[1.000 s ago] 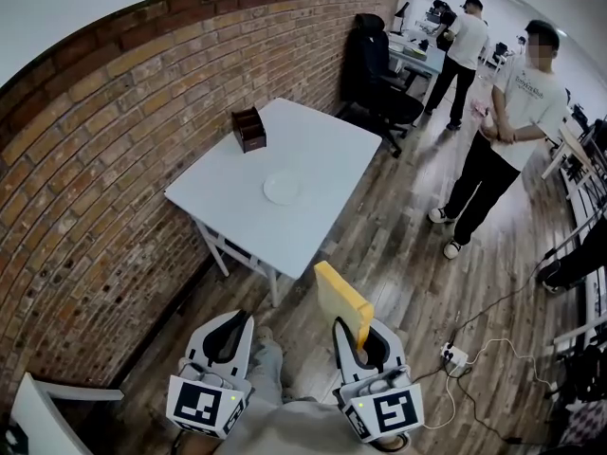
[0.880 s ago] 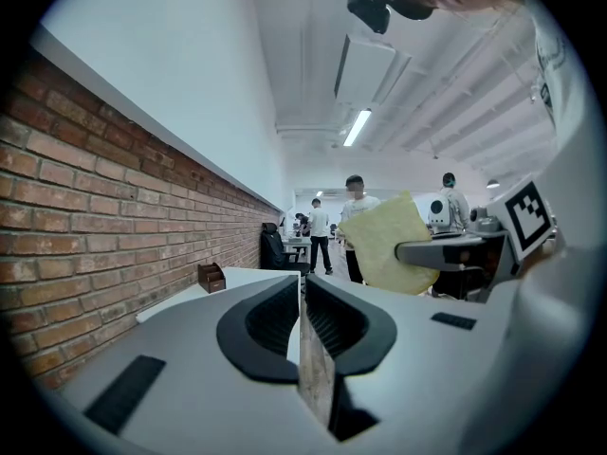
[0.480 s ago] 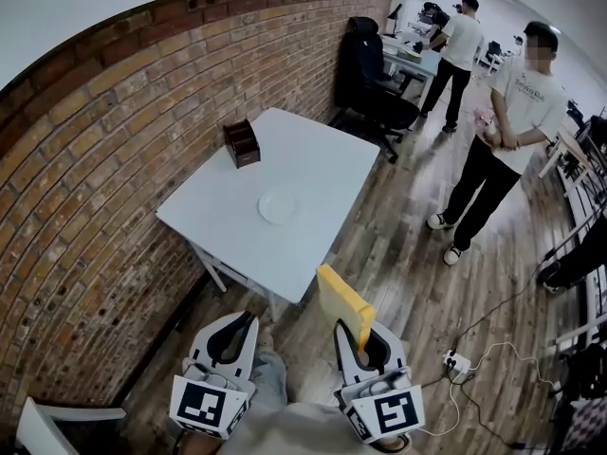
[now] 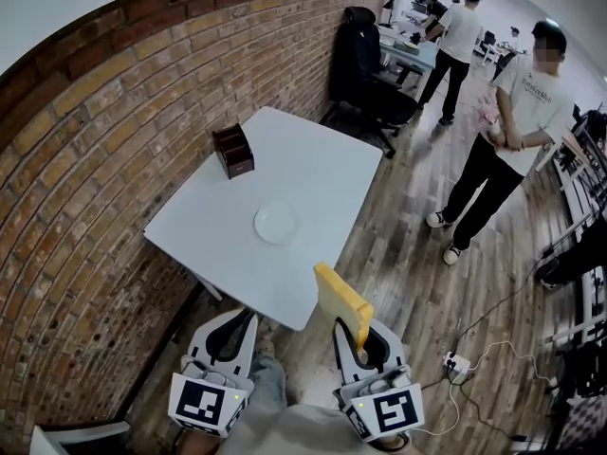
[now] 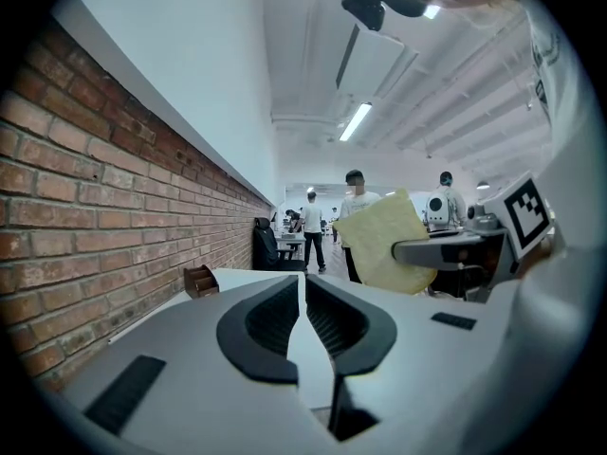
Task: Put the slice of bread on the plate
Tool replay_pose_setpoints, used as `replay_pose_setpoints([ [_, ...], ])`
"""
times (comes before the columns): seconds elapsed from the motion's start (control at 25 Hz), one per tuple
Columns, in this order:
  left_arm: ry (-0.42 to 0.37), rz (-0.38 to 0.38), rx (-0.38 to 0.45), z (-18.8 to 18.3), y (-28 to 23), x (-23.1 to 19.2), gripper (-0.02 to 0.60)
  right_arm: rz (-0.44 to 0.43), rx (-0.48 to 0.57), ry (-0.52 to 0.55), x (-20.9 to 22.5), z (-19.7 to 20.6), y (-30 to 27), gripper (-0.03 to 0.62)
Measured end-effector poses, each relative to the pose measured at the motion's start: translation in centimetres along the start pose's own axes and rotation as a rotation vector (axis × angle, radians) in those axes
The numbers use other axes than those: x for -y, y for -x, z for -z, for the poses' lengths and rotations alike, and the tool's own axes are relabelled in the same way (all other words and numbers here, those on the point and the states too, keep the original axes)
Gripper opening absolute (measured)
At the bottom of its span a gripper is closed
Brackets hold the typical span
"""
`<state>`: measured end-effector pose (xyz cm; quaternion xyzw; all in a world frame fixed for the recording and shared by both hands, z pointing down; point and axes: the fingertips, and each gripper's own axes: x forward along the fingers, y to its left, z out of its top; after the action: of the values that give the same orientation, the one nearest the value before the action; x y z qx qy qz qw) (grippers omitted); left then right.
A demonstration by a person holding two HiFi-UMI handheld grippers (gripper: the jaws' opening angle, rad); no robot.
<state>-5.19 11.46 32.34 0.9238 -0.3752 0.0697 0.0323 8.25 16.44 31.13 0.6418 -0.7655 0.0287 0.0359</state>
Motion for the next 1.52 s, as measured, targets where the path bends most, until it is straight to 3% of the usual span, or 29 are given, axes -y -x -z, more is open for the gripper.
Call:
replay_pose_setpoints([
  [0.24, -0.019, 0.042, -0.033, -0.7, -4.2, -2.7, 0.031, 0.024, -0.019, -0.014, 1.4, -0.7, -4.6, 0.094],
  [0.92, -0.003, 0.158, -0.03, -2.1, -13.7, -9.7, 0.031, 0.101, -0.045, -0.038, 3.1, -1.4, -15.1, 0.094],
  [1.2, 0.023, 0.153, -0.048, -0.9, -14.9, -11.6, 0.031, 0.089, -0.065, -0.028, 2.8, -0.8, -17.4, 0.094],
  [1.52, 0.042, 0.094, -0.07, -1.3, -15.7, -13.0, 0.031, 0.027, -0.075, -0.014, 3.2, -1.0, -19.7, 0.092],
])
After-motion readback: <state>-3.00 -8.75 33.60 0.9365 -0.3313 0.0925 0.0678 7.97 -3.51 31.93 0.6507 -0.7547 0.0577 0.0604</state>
